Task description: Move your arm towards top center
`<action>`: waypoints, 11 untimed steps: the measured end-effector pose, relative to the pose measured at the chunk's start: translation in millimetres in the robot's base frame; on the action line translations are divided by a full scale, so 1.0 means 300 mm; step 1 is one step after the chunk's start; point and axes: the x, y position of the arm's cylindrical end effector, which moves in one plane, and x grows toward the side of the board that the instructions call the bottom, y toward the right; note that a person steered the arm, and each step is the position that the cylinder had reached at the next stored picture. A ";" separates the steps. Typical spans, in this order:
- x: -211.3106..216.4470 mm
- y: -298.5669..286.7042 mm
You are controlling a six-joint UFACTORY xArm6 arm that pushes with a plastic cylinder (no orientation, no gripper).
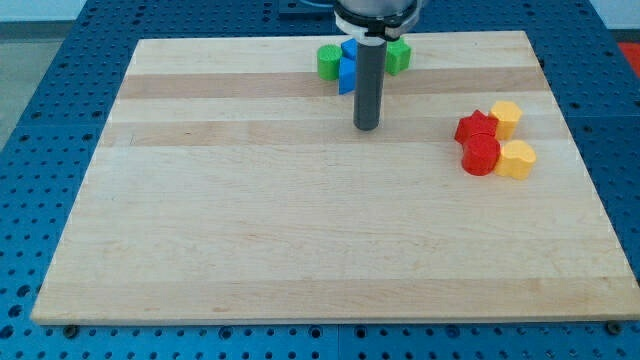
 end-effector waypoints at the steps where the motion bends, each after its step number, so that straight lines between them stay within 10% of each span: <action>1: -0.001 0.000; 11: 0.001 0.028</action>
